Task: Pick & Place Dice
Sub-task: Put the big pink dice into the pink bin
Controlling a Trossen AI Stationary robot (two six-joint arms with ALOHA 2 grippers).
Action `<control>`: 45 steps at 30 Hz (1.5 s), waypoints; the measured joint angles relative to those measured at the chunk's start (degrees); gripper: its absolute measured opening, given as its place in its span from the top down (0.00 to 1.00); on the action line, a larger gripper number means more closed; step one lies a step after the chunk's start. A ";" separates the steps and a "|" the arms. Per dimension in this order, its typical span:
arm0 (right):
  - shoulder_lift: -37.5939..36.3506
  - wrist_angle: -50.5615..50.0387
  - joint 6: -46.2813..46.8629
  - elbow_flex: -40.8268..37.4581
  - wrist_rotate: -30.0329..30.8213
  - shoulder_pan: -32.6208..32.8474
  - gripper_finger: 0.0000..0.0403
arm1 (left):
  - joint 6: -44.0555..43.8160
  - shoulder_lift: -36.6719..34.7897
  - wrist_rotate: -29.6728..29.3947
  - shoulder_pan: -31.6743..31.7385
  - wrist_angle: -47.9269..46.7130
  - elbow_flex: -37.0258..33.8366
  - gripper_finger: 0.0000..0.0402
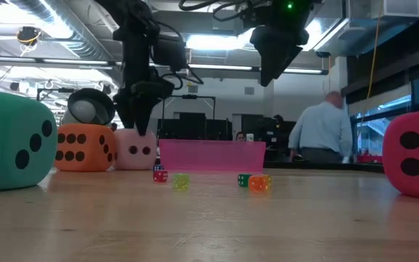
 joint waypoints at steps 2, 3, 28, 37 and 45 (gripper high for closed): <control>0.00 0.00 0.19 0.00 -0.01 0.00 0.15 | -0.06 0.69 0.59 0.00 -0.24 0.03 0.00; 0.00 0.00 0.34 0.00 0.00 0.00 0.15 | -0.14 0.98 0.83 0.01 -0.18 0.04 0.00; 0.00 0.09 0.85 0.00 0.46 0.00 0.15 | 2.39 8.55 1.04 0.00 -0.15 -0.02 0.00; 0.00 0.17 0.83 0.00 0.46 0.00 0.15 | 5.63 8.55 -0.67 -0.31 4.01 -0.11 0.00; 0.00 0.16 0.83 0.00 0.46 0.00 0.15 | 5.52 8.55 -0.76 -0.28 4.74 -0.11 0.00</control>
